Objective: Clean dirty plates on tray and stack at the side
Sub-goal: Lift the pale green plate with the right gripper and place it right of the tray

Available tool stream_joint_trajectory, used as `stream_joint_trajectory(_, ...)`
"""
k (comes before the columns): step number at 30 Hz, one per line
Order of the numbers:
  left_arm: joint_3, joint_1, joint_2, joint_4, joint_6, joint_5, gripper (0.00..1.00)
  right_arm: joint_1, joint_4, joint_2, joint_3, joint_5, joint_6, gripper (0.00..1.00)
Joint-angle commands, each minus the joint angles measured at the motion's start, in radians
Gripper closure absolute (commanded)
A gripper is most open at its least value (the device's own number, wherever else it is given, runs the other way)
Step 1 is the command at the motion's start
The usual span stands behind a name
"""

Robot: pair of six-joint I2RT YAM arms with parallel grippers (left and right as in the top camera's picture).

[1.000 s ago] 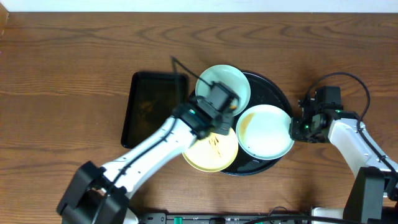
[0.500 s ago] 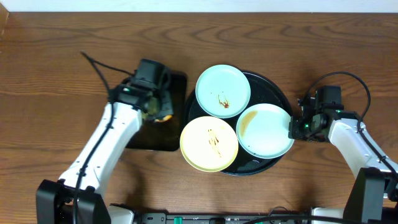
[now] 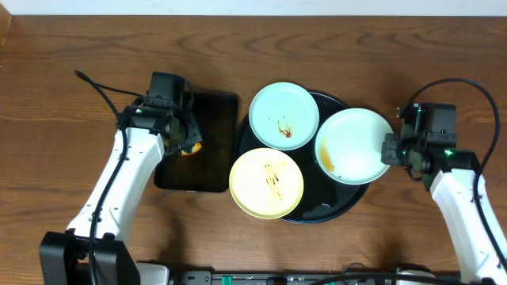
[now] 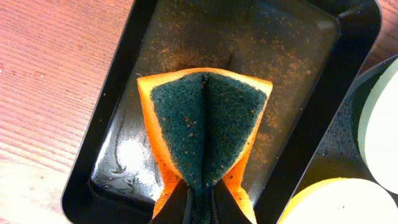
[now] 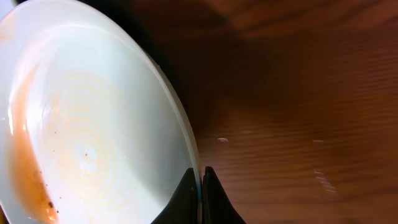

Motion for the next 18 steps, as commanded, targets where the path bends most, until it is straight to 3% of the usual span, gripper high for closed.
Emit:
stream_joint_trajectory(1, -0.001, 0.004, -0.011, -0.003, 0.017, -0.011, 0.92, 0.039, 0.008, -0.047, 0.021, 0.188, -0.023, 0.99)
stream_joint_trajectory(7, -0.001, 0.004, -0.011, 0.000, 0.017, -0.011, 0.92, 0.149, 0.031, -0.111, 0.032, 0.394, -0.096, 0.99)
stream_joint_trajectory(18, -0.001, 0.004, -0.011, 0.001, 0.017, -0.011, 0.92, 0.502, 0.068, -0.120, 0.032, 0.875, -0.169, 0.99)
